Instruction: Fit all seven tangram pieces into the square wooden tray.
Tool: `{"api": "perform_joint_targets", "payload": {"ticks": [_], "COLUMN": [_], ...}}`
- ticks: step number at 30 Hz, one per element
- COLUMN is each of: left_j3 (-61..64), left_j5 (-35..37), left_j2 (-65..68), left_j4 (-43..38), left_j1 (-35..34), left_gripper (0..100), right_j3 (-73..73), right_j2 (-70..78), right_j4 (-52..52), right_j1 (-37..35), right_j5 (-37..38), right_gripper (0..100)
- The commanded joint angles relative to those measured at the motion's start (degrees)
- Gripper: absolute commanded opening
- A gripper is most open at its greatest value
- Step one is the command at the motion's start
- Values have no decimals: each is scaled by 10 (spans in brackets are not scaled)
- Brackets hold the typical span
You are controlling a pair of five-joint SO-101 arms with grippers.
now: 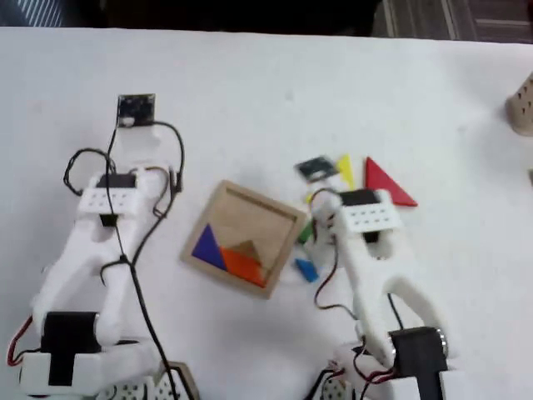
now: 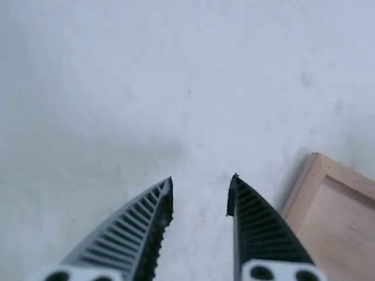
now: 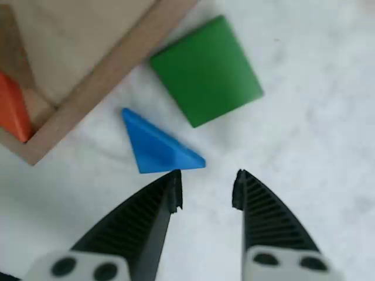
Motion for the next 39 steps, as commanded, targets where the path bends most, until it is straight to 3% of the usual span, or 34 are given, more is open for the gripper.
{"api": "perform_joint_targets", "payload": {"ticks": [1,9,12,16,25,39], "left_j3": [-26,-26,-25,-25,-18,-16], "left_j5": [6,5,5,4,4,4], "left_j2": [-22,-22,-22,-22,-22,-22], "left_j4": [-29,-29,-29,-27,-29,-29], "left_j1": [-22,-22,-22,-22,-21,-21], "left_gripper": [147,146,146,146,146,146], "right_j3": [11,89,119,129,121,122], "right_j2": [-29,-145,-151,-116,-84,-79], "right_j4": [7,-33,-76,-103,-108,-111], "right_j1": [-29,-74,-85,-88,-91,-114], "right_j5": [29,51,65,140,163,164], "right_gripper": [149,152,220,287,183,176]}}
